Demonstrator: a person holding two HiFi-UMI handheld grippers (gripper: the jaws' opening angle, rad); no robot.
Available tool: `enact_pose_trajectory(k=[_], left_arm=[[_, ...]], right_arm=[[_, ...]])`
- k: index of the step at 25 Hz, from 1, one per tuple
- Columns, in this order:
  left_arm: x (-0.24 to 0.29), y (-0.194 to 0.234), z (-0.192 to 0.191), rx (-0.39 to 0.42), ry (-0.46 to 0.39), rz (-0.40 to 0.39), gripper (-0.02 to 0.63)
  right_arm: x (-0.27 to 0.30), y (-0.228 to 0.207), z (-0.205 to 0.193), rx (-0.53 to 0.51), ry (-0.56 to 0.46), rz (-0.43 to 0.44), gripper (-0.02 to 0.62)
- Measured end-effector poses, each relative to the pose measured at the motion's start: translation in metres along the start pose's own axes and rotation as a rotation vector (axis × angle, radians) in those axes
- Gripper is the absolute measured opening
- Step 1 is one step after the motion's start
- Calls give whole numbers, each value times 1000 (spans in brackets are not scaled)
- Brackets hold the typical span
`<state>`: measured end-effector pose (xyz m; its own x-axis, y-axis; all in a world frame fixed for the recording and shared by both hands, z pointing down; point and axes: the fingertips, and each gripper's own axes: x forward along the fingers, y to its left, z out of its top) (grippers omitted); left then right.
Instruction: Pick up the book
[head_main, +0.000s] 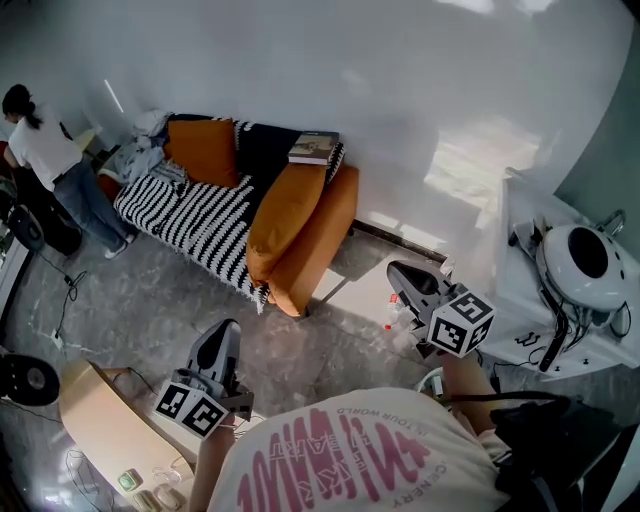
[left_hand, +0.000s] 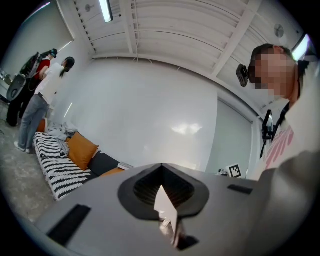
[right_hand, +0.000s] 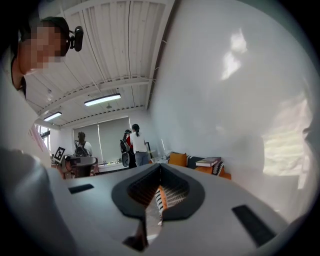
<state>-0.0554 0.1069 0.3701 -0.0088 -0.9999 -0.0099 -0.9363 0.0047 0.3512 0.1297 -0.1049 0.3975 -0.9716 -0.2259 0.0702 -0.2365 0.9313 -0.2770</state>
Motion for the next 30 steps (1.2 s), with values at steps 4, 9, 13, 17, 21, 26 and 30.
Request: enact_pose_trajectory(k=[4, 9, 13, 17, 21, 26, 30], left_arm=[[7, 6, -3, -18, 14, 15, 6], [19, 20, -3, 11, 26, -17, 6], [33, 52, -6, -13, 49, -40, 6], [59, 89, 9, -17, 66, -82, 6], [79, 130, 27, -11, 85, -111, 6], [91, 177, 52, -3, 86, -128, 6], [96, 217, 68, -13, 75, -113, 6]], right_arm=[[12, 0, -1, 4, 19, 18, 8], [24, -7, -3, 39, -4, -12, 8], [37, -12, -1, 61, -21, -51, 8], [60, -21, 11, 109, -69, -100, 8], [93, -30, 22, 147, -112, -161, 8], [141, -25, 33, 155, -136, -177, 8], [176, -22, 37, 151, -143, -195, 8]])
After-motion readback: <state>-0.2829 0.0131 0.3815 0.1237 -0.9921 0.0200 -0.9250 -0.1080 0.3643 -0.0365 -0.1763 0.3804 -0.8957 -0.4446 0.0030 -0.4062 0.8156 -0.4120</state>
